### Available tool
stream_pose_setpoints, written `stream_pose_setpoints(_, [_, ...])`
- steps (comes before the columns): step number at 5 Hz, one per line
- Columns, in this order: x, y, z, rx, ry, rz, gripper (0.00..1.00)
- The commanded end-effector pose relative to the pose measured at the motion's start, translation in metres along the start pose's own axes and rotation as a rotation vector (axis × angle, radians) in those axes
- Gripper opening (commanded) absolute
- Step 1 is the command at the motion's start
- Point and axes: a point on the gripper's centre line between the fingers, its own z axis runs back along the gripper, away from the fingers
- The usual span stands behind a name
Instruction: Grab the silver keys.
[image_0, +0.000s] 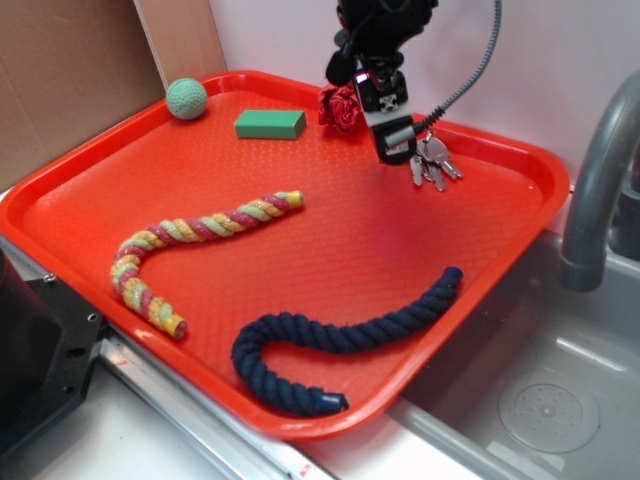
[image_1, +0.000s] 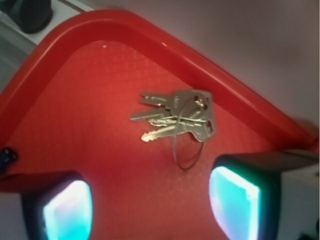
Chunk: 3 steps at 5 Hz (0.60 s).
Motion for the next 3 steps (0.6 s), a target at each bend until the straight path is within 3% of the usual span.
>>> stream_pose_setpoints(1, [0.0128,0.0194,-0.0244,0.062,-0.001,-0.112,1.0])
stream_pose_setpoints(2, [0.0161,0.0265,-0.0278,0.024,-0.012,-0.118,1.0])
stream_pose_setpoints(3, [0.0154,0.0271,-0.0276,0.064,0.007,-0.163,1.0])
